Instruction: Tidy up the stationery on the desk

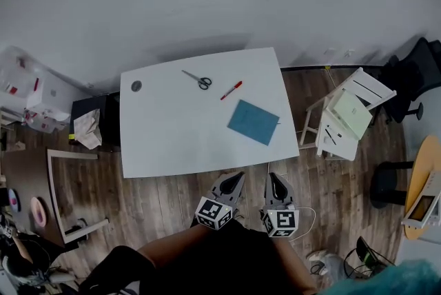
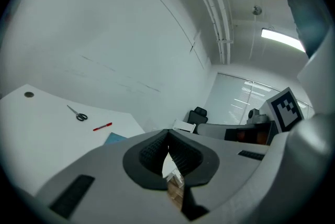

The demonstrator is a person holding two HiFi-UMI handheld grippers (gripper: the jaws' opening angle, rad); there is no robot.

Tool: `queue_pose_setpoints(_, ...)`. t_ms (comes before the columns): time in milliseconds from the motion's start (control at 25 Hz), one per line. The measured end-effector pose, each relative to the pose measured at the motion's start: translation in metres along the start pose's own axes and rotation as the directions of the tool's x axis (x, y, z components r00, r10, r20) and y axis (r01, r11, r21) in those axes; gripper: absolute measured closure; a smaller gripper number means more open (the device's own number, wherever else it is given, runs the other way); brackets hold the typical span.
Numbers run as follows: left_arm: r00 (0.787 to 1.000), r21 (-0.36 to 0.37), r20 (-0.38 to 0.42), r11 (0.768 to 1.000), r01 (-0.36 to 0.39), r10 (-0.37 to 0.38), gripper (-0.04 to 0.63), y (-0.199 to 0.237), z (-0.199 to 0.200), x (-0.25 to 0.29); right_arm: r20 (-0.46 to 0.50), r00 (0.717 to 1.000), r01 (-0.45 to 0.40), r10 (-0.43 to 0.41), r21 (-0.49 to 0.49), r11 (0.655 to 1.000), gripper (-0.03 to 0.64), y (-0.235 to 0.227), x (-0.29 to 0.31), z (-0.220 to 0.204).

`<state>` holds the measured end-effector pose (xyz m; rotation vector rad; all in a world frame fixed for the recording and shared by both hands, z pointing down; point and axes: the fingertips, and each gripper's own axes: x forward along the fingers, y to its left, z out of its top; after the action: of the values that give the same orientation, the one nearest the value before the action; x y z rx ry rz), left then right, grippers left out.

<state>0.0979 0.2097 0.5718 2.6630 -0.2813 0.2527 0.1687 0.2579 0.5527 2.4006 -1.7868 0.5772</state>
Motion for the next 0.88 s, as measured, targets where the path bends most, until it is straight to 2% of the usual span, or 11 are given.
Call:
queue_pose_setpoints(160, 0.994, 0.034, -0.05, 0.994, 0.1, -0.099, 0.584, 0.01, 0.001, 0.017, -0.008, 0.999, 0.041, -0.041, 0.001, 0.999, 0.583, -0.009, 0.034, 0.012)
queue_pose_setpoints(320, 0.989, 0.01, -0.087, 0.992, 0.122, -0.121, 0.584, 0.022, -0.003, 0.029, -0.008, 0.996, 0.087, -0.087, 0.002, 0.996, 0.583, -0.019, 0.045, 0.015)
queue_pose_setpoints(480, 0.992, -0.06, -0.09, 0.995, 0.078, -0.083, 0.584, 0.037, -0.003, 0.043, -0.029, 0.994, 0.104, -0.105, -0.017, 0.994, 0.583, -0.033, 0.049, 0.015)
queue_pose_setpoints(600, 0.996, -0.078, -0.085, 0.997, 0.024, -0.031, 0.584, 0.05, -0.004, 0.055, -0.03, 0.995, 0.097, -0.098, -0.023, 0.995, 0.583, -0.048, 0.057, 0.017)
queue_pose_setpoints(880, 0.992, -0.057, -0.095, 0.995, -0.085, 0.08, 0.584, 0.075, -0.005, 0.087, -0.073, 0.996, -0.051, 0.049, -0.034, 0.998, 0.583, -0.064, 0.1, 0.018)
